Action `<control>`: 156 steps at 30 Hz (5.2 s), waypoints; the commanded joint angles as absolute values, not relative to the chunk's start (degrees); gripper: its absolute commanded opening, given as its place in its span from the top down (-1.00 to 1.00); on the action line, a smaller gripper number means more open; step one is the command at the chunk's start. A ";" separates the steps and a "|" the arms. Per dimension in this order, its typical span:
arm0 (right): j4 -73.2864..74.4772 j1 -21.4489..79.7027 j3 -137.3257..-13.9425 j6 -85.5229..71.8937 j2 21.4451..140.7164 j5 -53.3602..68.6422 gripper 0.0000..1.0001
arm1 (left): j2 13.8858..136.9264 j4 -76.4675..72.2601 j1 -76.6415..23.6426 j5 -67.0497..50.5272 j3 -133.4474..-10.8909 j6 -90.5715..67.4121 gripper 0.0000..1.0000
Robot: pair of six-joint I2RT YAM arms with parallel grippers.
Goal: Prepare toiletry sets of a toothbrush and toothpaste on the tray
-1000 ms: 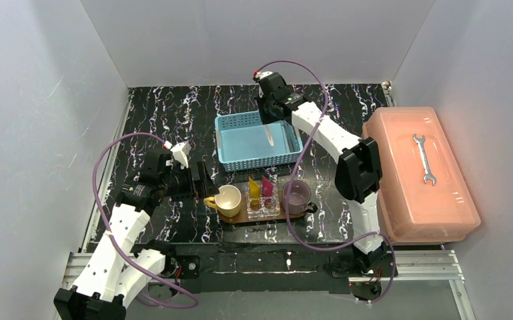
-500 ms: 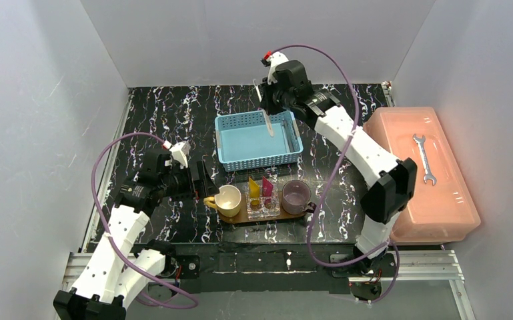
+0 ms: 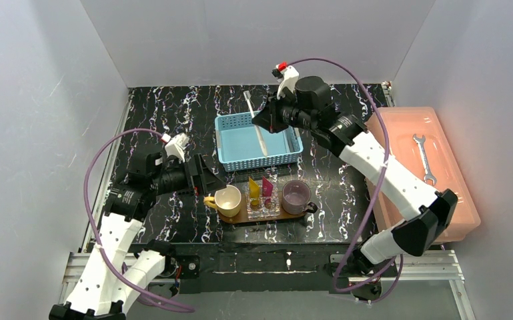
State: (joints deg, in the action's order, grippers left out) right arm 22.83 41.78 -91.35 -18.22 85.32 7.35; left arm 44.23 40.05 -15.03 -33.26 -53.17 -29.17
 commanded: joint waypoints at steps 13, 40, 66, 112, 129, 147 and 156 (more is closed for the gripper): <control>-13.95 52.48 -72.60 -43.14 75.29 18.49 0.97 | 35.08 16.37 -15.03 -55.22 -49.34 -45.78 -0.97; -40.66 57.57 -66.81 -58.07 80.35 21.09 0.97 | 33.00 -2.02 -15.02 -61.26 -46.14 -56.77 0.05; -24.18 57.74 -68.33 -46.41 74.04 20.01 -0.02 | 30.69 5.32 -14.98 -61.37 -44.60 -52.57 1.00; 21.99 51.59 -94.53 -24.06 82.01 39.54 -0.36 | 33.11 31.28 -25.31 -63.95 -47.52 -27.51 1.00; 21.01 51.61 -93.87 -26.90 84.20 42.96 0.17 | 33.50 35.11 -28.74 -60.26 -49.09 -24.02 1.00; 21.69 51.61 -91.52 -26.72 83.17 43.62 0.31 | 33.40 36.20 -29.20 -59.11 -49.61 -23.10 1.00; 20.58 51.59 -90.90 -27.34 82.71 44.28 0.81 | 33.57 36.47 -29.27 -58.90 -49.66 -22.85 1.00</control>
State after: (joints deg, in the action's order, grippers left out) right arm 23.35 51.77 -91.44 -27.40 84.51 43.09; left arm 33.67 35.86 -28.99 -58.19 -47.75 -23.73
